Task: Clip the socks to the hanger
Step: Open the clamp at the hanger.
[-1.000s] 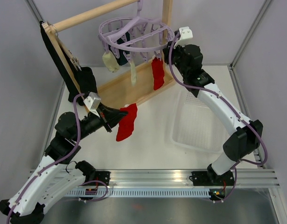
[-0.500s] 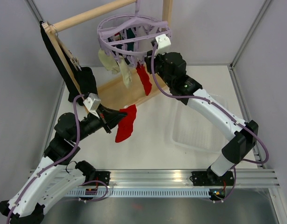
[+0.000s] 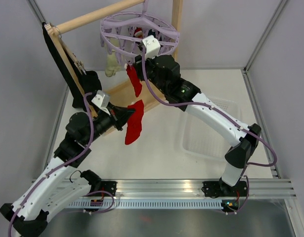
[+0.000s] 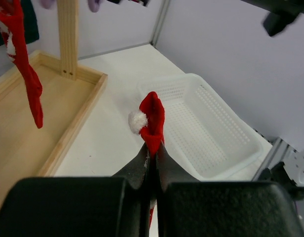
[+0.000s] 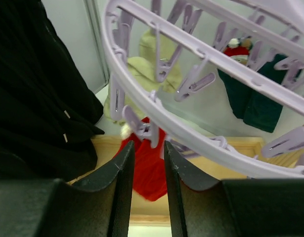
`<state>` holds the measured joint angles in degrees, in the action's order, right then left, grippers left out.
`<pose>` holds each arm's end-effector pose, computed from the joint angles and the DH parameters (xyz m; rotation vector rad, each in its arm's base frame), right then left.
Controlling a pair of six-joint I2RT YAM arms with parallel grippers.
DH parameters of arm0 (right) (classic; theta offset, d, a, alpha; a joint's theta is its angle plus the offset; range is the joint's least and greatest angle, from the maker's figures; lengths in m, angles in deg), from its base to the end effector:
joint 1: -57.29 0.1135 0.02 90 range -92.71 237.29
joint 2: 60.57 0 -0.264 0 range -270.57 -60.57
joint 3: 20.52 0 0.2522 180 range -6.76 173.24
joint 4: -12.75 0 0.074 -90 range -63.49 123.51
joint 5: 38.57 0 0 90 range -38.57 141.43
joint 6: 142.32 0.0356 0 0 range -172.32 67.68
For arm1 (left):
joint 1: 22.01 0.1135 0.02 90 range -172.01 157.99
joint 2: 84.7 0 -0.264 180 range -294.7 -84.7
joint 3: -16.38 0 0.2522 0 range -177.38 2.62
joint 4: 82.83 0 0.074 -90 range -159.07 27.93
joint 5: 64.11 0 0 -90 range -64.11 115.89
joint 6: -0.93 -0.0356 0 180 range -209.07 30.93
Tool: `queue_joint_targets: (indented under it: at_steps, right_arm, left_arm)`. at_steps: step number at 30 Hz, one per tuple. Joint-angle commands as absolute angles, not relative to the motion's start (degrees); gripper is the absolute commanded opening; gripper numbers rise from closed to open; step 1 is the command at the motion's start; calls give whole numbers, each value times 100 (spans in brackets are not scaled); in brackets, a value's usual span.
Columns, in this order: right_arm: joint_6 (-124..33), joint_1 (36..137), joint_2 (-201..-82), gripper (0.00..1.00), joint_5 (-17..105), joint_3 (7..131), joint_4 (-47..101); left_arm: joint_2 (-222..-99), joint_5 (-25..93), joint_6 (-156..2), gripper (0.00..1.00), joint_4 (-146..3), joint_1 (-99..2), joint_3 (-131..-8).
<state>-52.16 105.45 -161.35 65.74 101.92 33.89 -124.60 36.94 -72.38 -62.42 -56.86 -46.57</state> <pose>0.2816 0.3013 0.4669 -0.4565 1.5138 0.4682 0.1261 -0.0961 0.3866 0.4077 1.5360 -0.8575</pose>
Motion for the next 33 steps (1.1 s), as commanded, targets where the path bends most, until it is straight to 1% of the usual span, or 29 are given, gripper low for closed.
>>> queue_joint_targets:
  at_steps: [1, 7, 8, 11, 14, 15, 17, 18, 19, 24, 29, 32, 33]
  right_arm:
    - [-5250, 10616, -16165, 36, 6655, 10512, 3477]
    - [-5250, 10624, -16226, 36, 6602, 10636, 3626]
    - [-5250, 10633, -16226, 36, 6593, 10653, 3627]
    - [-5267, 10633, -16174, 36, 6620, 10644, 3688]
    - [-5294, 10624, -16060, 37, 6690, 10627, 3837]
    - [-5302, 10624, -15972, 39, 6751, 10635, 3933]
    - [-5285, 10633, -15884, 42, 6821, 10696, 4100]
    - [-5294, 10624, -15814, 46, 6831, 10740, 4362]
    - [-5285, 10624, -15796, 47, 6831, 10810, 4521]
    - [-5075, 10624, -15358, 50, 6900, 10812, 5085]
    - [-4986, 10590, -14742, 52, 7234, 10267, 5059]
    - [-4864, 10318, -14662, 53, 6990, 10222, 5155]
    - [-4793, 10003, -14671, 53, 6797, 10248, 5225]
  left_arm:
    - [-12846, 2985, -7044, 2, -7090, -5699, -4809]
    - [-14015, 2406, -6938, 2, -8127, -5699, -5108]
    - [-14356, 2361, -6895, 2, -8390, -5699, -5151]
    - [-15006, 2185, -6877, 2, -8769, -5699, -5502]
    - [-15404, 1965, -6973, 2, -8893, -5699, -5784]
    - [-15605, 1904, -7000, 2, -8963, -5699, -5941]
    - [-15747, 1719, -7061, 2, -9051, -5690, -6048]
    - [-15878, 1658, -7070, 2, -9104, -5690, -6153]
    - [-15923, 1544, -7088, 2, -9122, -5690, -6206]
    - [-16117, 1244, -7167, 2, -9333, -5672, -6294]
    - [-16117, 1174, -7237, 2, -9438, -5602, -6286]
    - [-16056, 1244, -7316, 2, -9465, -5576, -6277]
    - [-16047, 1279, -7316, 2, -9456, -5576, -6277]
